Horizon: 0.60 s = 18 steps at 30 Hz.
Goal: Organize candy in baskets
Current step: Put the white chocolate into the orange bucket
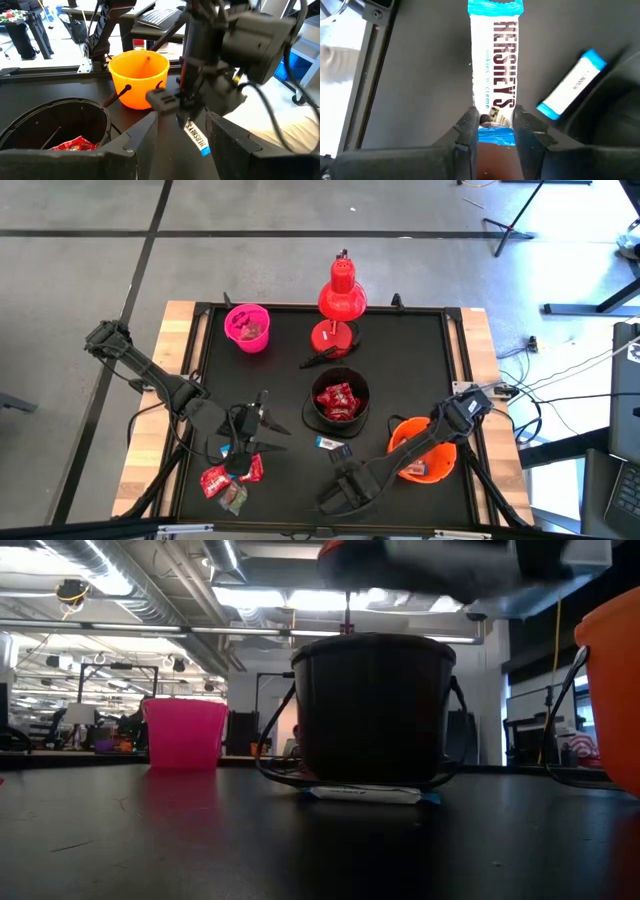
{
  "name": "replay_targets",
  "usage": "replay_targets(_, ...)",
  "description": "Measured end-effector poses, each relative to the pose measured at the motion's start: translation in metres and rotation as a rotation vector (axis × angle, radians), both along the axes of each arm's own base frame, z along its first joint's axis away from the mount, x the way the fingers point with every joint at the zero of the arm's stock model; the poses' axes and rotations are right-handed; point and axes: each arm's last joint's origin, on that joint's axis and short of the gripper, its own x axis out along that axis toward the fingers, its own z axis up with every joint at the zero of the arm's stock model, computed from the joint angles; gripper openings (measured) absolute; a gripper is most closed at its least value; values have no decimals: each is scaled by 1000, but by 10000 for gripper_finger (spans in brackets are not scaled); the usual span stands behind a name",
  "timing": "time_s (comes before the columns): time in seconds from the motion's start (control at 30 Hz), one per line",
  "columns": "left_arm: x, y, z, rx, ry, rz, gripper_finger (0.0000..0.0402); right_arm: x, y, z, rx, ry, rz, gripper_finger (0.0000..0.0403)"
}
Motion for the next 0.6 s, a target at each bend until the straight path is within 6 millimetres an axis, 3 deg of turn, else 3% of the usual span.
replay_targets(0.33, -1, -1, 0, -5, -2, -4, 158, -27, -16, 71, 5, -175, -40, 92)
replay_targets(0.6, -4, -7, 0, -3, -2, -22, 158, -78, -29, 133, -32, -325, -127, 93)
